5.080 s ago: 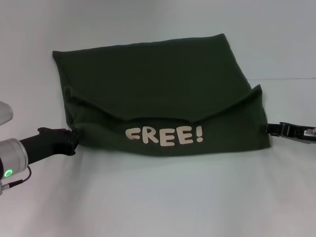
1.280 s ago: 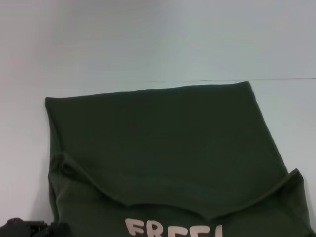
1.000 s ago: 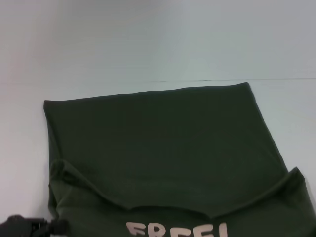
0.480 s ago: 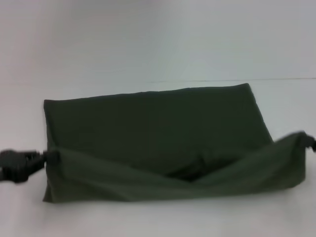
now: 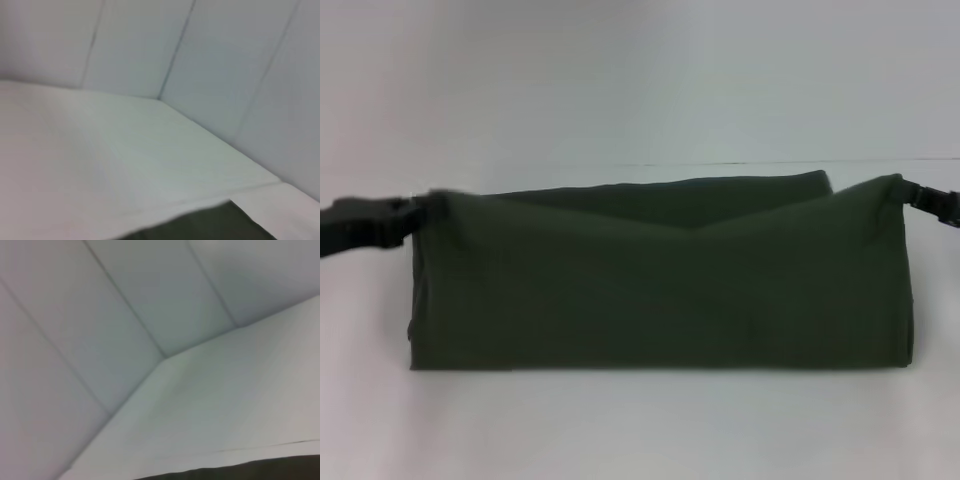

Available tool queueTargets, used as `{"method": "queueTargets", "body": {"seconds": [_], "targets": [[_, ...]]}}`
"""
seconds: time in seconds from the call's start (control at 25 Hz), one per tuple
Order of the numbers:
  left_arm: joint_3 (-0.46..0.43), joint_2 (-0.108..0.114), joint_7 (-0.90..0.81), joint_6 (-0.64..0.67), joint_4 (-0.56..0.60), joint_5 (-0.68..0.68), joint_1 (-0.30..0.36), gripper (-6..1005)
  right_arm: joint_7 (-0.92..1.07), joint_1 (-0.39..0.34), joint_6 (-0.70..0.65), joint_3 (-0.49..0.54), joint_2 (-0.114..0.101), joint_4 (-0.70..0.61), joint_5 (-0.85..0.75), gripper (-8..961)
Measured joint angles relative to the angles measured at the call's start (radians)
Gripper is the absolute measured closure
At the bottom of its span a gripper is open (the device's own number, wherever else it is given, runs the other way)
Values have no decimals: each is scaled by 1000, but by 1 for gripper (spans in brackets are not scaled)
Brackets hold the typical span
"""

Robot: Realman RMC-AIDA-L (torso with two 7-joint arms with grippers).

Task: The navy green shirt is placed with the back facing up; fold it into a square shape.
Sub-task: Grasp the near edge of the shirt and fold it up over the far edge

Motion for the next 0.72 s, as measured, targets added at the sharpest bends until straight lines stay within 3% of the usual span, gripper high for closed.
{"method": "queueTargets", "body": {"seconds": [0.28, 0.4, 0.52, 0.72], "targets": [[17, -15, 9, -225, -43, 4, -88, 998, -8, 70, 243, -40, 5, 83, 3, 853], [65, -21, 12, -340, -76, 3, -113, 998, -21, 104, 347, -63, 12, 112, 4, 851], [129, -38, 16, -468, -99, 2, -134, 997, -46, 142, 440, -77, 24, 136, 5, 848], [163, -70, 26, -615, -101, -1, -156, 998, -68, 190, 555, -102, 36, 155, 5, 844]]}}
